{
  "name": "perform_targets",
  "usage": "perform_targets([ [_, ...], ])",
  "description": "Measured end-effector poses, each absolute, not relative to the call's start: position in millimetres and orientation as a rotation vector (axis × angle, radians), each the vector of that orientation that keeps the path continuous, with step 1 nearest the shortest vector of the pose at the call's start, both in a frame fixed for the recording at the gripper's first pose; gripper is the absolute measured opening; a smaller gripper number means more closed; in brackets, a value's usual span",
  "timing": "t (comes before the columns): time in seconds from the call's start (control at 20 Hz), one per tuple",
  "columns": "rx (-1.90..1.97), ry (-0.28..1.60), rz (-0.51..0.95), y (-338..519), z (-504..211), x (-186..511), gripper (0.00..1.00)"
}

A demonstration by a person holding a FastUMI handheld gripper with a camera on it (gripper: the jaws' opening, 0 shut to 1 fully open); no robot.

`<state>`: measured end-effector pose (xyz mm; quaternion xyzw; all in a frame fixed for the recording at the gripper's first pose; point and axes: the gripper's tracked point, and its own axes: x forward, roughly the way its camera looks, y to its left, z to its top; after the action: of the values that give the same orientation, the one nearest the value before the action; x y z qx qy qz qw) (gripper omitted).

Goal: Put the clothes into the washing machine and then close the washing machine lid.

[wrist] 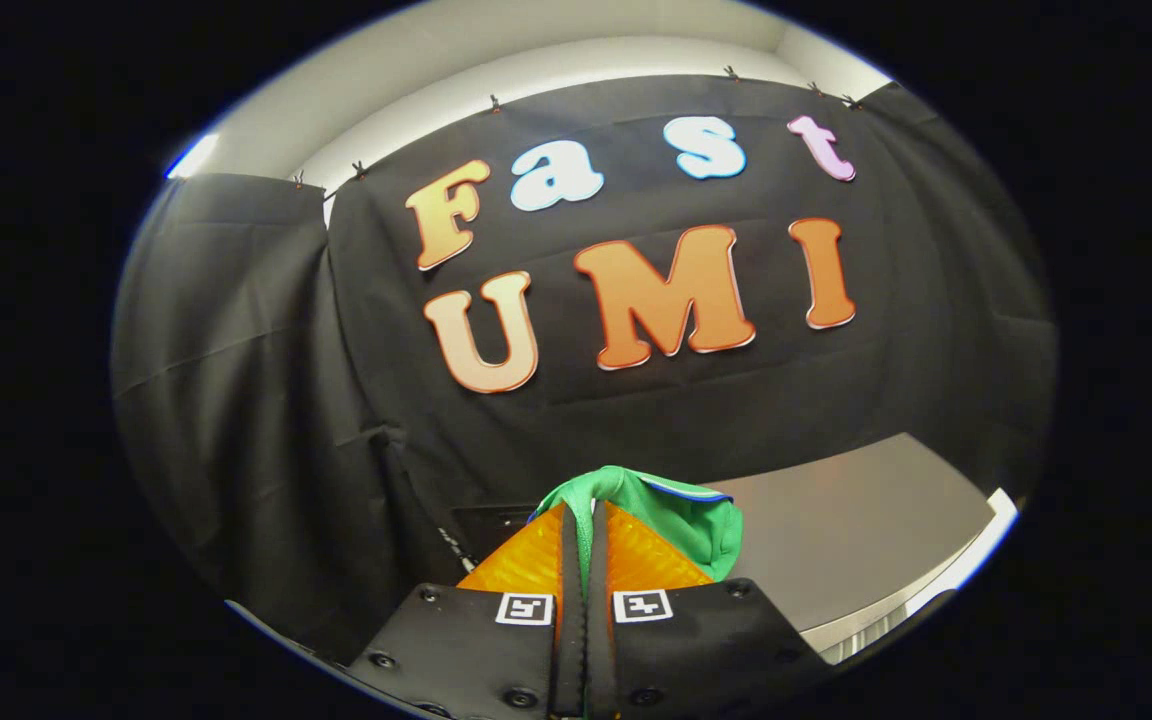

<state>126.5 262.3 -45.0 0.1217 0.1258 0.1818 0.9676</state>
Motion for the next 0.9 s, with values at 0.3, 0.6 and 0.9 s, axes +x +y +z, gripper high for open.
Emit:
perform_targets([
  [0.3,0.275,0.360,0.414,347,-128,167,0.09],
  [0.6,0.304,0.471,0.371,398,-243,231,0.09],
  [0.9,0.345,0.594,0.287,415,-358,269,0.09],
])
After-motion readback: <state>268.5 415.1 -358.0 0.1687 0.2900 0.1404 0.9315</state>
